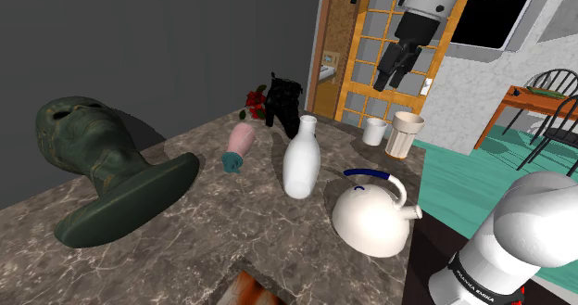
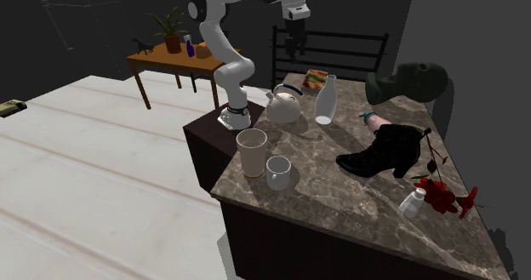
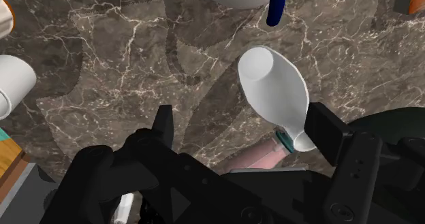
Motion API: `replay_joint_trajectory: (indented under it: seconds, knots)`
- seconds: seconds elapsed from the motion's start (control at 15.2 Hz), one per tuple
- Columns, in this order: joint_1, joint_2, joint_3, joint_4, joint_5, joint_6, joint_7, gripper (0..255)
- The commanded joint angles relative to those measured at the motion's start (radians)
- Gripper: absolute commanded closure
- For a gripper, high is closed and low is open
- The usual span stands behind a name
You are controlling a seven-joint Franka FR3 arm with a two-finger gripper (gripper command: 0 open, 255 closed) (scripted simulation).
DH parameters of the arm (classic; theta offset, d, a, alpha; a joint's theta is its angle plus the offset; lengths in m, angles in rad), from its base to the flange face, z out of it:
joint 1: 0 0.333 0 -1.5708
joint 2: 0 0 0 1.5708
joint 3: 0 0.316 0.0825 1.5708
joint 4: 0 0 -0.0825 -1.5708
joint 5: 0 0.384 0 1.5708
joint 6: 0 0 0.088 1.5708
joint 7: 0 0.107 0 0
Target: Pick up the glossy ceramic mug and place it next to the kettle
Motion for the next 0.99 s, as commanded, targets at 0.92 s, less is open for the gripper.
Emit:
replay_joint_trajectory:
  seconds: [0.92]
  knots:
    - [-0.094, 0.233, -0.149, -0.115, -0.117, 0.348, -0.181, 0]
